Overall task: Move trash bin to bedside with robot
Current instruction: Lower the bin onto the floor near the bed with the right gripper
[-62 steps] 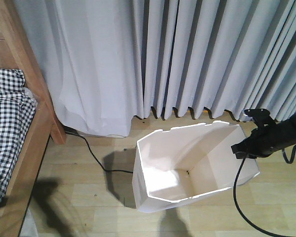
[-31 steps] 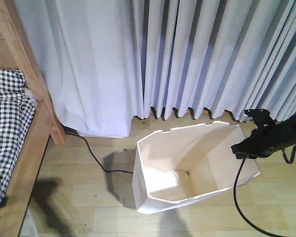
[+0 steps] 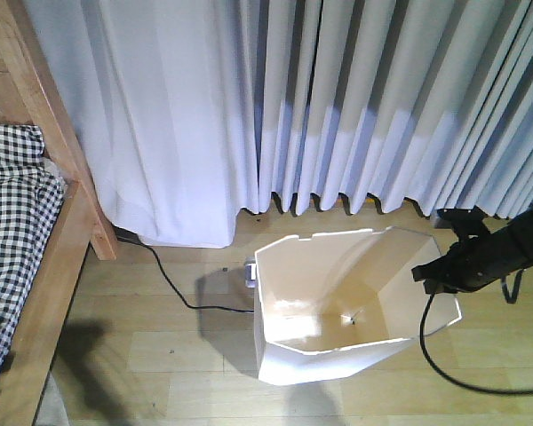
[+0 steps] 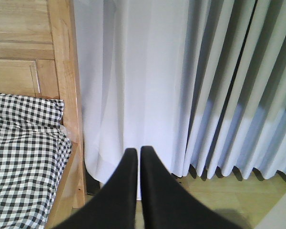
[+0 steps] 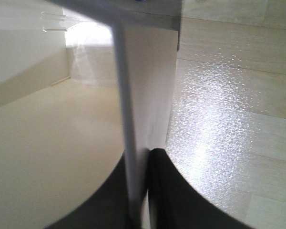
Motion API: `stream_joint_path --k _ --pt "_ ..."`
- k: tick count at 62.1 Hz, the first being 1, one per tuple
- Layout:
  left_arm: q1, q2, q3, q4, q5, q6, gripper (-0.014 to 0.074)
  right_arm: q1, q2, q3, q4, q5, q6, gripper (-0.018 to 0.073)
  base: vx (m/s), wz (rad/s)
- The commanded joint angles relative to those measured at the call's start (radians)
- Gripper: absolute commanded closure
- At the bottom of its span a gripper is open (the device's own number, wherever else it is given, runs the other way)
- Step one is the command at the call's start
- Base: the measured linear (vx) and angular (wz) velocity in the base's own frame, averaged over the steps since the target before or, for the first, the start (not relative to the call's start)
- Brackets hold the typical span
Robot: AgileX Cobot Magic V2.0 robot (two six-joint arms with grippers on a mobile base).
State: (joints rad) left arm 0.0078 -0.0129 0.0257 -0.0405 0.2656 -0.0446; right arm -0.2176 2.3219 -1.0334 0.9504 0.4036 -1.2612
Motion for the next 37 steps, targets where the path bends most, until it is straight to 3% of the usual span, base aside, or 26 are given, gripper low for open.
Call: stream_joint_path --k 1,37 --pt "0.001 -0.014 0.012 -0.004 -0.069 -0.006 0.0602 0.0 -0.002 -0.077 0.087 0.11 0.014 0.0564 0.0 0.0" --pt "0.001 -0.014 0.012 -0.004 -0.069 -0.006 0.0602 0.0 0.419 -0.429 0.135 0.147 0.014 0.0559 0.0 0.0"
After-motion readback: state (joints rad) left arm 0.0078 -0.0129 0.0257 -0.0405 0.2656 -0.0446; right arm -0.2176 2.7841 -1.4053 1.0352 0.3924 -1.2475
